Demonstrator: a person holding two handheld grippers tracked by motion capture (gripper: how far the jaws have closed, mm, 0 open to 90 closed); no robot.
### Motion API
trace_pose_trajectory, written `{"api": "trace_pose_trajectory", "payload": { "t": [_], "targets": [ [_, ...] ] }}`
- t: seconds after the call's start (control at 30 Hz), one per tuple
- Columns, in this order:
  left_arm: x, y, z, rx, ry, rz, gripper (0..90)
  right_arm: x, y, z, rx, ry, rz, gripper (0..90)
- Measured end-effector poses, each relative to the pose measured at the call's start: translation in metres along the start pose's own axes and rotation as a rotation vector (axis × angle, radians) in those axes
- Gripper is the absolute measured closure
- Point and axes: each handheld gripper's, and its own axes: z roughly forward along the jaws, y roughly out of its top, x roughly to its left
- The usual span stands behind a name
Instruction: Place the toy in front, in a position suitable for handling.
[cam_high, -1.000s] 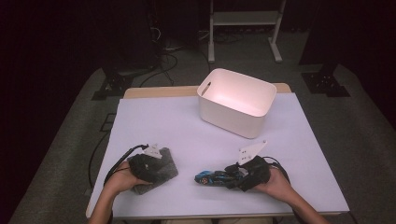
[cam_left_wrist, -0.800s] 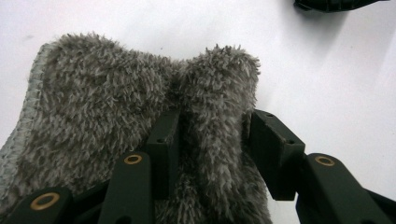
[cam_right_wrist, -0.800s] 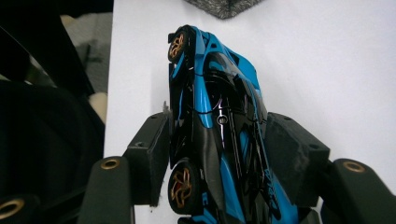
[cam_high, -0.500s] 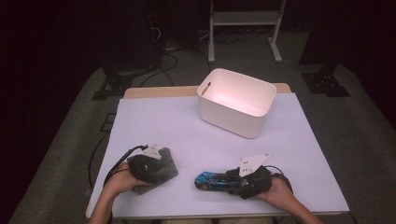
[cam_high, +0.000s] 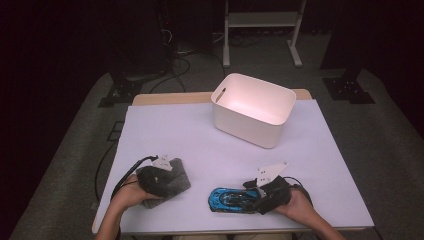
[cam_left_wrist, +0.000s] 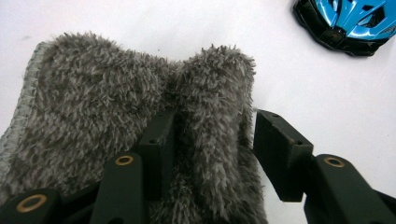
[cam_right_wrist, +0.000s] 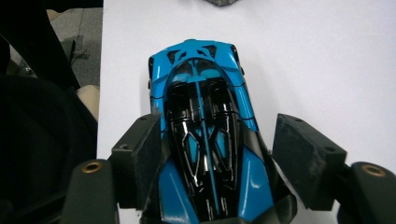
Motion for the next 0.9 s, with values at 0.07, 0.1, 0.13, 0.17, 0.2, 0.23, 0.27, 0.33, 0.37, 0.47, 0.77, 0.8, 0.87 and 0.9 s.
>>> {"api": "trace_pose_trajectory", "payload": {
  "t": [0.07,0.1,0.13,0.17,0.2,0.23,0.27,0.33,0.37,0.47,0.77,0.8,0.87,0.9],
  "targets": [
    [0.000,0.000,-0.001,-0.010,0.005,0.003,47.4,-0.002,0.001,0.000,-0.003,0.014,0.005,29.8],
    [-0.001,-0.001,-0.002,-0.016,0.005,0.003,47.0,-0.003,0.001,0.000,-0.003,0.017,0.004,29.3],
    [-0.002,-0.001,-0.003,-0.027,0.005,0.000,46.9,-0.004,0.002,0.000,-0.002,0.024,0.004,28.7],
    [-0.002,0.000,-0.004,-0.034,0.004,0.004,46.4,-0.005,0.003,-0.001,-0.004,0.029,0.009,28.2],
    [-0.002,0.000,-0.005,-0.042,0.002,0.001,45.8,-0.006,0.003,-0.001,-0.007,0.031,0.009,28.0],
    [-0.003,0.001,-0.006,-0.050,0.006,0.005,45.1,-0.007,0.004,-0.002,-0.009,0.034,0.007,27.4],
    [-0.003,0.001,-0.007,-0.056,0.010,0.007,44.4,-0.008,0.006,-0.002,-0.010,0.040,0.008,26.9],
    [-0.005,0.003,-0.010,-0.072,0.016,0.015,42.2,-0.011,0.008,-0.003,-0.005,0.042,0.016,25.9],
    [-0.005,0.003,-0.010,-0.082,0.022,0.015,41.1,-0.012,0.009,-0.004,-0.005,0.046,0.020,25.7],
    [-0.006,0.004,-0.011,-0.096,0.024,0.013,38.1,-0.018,0.013,-0.006,0.004,0.046,0.024,24.6],
    [-0.009,0.003,-0.016,-0.143,0.035,0.005,31.8,-0.035,0.028,-0.018,0.015,0.026,0.032,21.7],
    [-0.009,0.003,-0.017,-0.150,0.037,0.003,30.4,-0.037,0.029,-0.019,0.017,0.024,0.034,21.3],
    [-0.010,0.003,-0.016,-0.158,0.043,0.011,29.4,-0.040,0.033,-0.021,0.021,0.017,0.034,20.8],
    [-0.010,0.003,-0.015,-0.156,0.054,0.019,28.9,-0.042,0.034,-0.023,0.018,0.015,0.037,20.7]
  ]
}}
